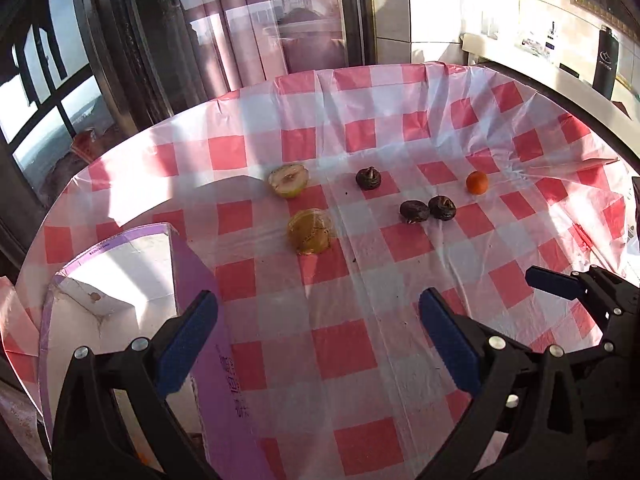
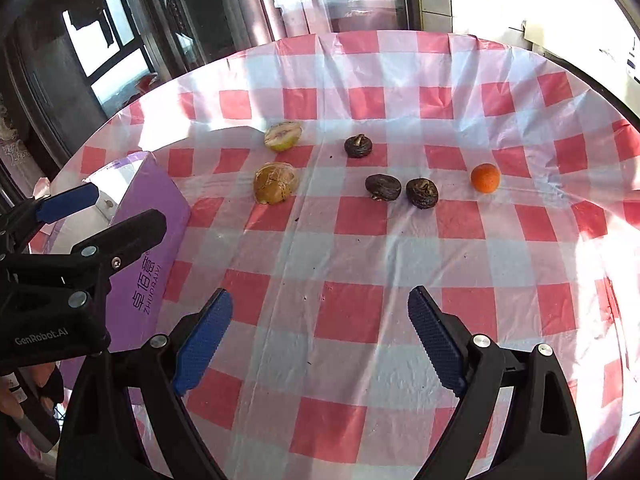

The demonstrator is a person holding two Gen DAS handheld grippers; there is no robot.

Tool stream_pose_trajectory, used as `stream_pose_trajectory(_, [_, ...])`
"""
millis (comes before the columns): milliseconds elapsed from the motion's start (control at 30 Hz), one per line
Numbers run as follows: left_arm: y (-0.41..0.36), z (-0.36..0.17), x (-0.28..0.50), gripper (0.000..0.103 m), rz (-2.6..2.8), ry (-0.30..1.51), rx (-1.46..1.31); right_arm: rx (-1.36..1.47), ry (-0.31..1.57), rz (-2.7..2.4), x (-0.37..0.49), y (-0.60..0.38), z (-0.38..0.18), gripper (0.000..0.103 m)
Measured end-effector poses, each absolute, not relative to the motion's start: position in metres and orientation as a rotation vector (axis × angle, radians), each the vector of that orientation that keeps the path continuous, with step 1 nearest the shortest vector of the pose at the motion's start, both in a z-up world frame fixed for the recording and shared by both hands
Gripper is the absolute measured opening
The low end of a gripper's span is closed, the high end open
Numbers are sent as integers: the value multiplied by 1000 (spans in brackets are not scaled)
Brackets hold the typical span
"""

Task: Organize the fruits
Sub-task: 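Move both open tools back over the remaining fruits on the table, then grasp a dark brown round fruit with the left tool while the right tool grasps an orange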

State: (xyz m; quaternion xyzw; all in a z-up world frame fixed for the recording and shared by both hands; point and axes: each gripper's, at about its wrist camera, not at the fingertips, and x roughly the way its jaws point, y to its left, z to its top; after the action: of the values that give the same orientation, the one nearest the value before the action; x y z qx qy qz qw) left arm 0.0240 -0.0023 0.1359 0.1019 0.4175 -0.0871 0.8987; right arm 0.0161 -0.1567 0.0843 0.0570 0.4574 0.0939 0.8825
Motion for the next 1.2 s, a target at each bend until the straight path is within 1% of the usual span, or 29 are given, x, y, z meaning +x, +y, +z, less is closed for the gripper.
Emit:
stream_pose_trajectory(100, [-31, 104, 37, 101, -263, 977, 139, 94, 1007, 128, 31, -186, 58, 86])
stream_pose_trajectory(233, [-49, 62, 55, 101, -268, 1106, 80, 96, 1042, 60, 51, -223, 32, 86])
stream_pose_trajectory(300, [-56, 42, 61, 101, -272, 1165, 87, 74, 1041, 38, 64, -234, 23, 86])
stream_pose_trajectory(400, [-63, 19, 68, 101, -252, 1202, 135, 10, 1031, 19, 88, -244, 9, 85])
stream_pose_trajectory(567, [-78, -3, 84, 102, -242, 1191, 227, -12, 972, 34, 136, -256, 2, 84])
stream_pose_trajectory(733, [-82, -3, 108, 102, -266, 1148, 184, -1, 940, 45, 187, -264, 0, 84])
stream_pose_trajectory(833, [-86, -1, 125, 102, -259, 1124, 175, 14, 922, 45, 203, -269, 1, 76])
stream_pose_trajectory(900, [-89, -1, 137, 102, -248, 1116, 169, 26, 908, 37, 205, -273, 0, 68])
stream_pose_trajectory(1000, [-95, 1, 155, 102, -245, 1096, 166, 39, 905, 34, 203, -276, 0, 64])
stream_pose_trajectory(1200, [-105, 4, 187, 101, -257, 1069, 169, 40, 906, 36, 201, -277, 0, 64])
